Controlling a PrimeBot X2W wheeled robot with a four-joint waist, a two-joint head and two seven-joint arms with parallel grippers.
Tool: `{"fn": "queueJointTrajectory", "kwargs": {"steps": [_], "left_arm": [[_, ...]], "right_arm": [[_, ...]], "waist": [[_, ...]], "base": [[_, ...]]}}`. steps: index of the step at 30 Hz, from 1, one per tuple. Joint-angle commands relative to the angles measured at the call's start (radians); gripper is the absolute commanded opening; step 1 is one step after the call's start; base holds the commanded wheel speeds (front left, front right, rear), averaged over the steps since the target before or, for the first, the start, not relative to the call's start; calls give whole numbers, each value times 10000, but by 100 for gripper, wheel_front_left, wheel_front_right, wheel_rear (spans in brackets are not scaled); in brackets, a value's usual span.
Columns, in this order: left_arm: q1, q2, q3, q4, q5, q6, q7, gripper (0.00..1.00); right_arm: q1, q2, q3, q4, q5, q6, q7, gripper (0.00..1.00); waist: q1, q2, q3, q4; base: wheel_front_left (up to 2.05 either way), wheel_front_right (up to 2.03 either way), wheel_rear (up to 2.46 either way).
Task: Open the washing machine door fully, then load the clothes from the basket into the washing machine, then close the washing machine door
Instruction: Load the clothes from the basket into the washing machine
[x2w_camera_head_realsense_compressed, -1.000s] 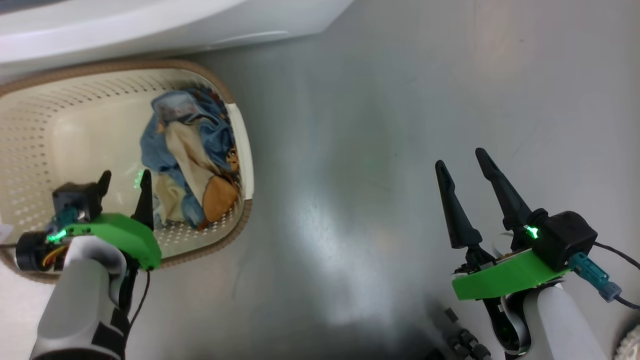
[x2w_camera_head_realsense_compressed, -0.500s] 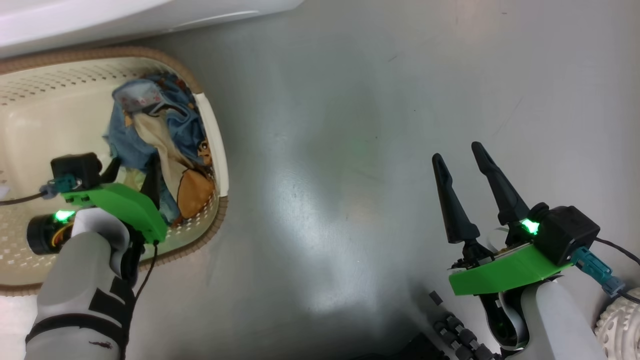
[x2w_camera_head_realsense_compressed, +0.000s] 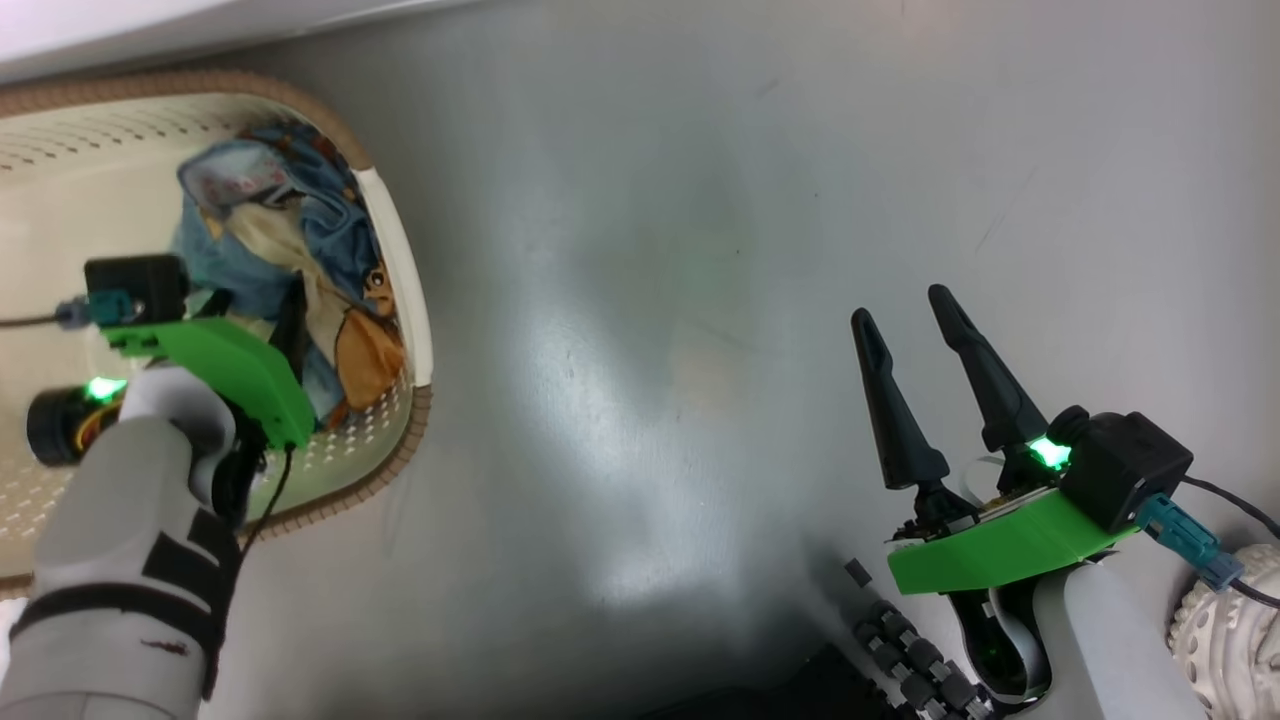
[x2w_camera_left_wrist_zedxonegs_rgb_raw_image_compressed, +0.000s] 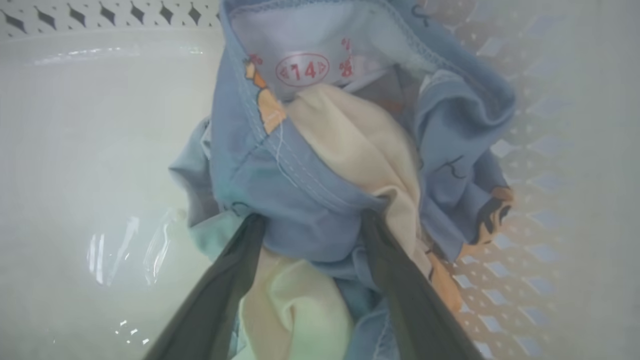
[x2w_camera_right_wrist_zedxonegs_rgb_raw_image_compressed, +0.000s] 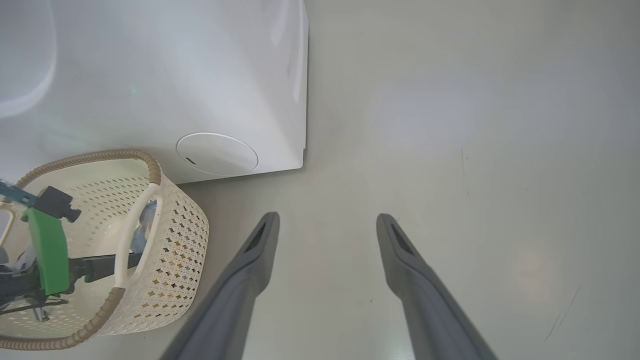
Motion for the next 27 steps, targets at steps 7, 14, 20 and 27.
{"fn": "queueJointTrajectory", "kwargs": {"steps": [7,14,20,27], "left_arm": [[-345,584,-426,136,-161,-22,382,100],[-909,755,-832,640,4,-22,769,100],[-1191,703,-1071,1039,60,-22,1022,0],[-944,653,-1249,1080,-170,-23,411,0]], "right_arm": [[329,-10,323,-230,84,62,-48,100],[413,-10,477,-348,170,62,-48,100],[502,-10,418,-451,176,62,-48,100],[466,-10,127,-522,47,62,-48,100]], "waist": [[-1,0,339,-132],[-1,0,489,-355],[-1,0,506,-455],[-1,0,77,-246]], "base": [[0,0,0],[0,0,0],[0,0,0],[0,0,0]]}}
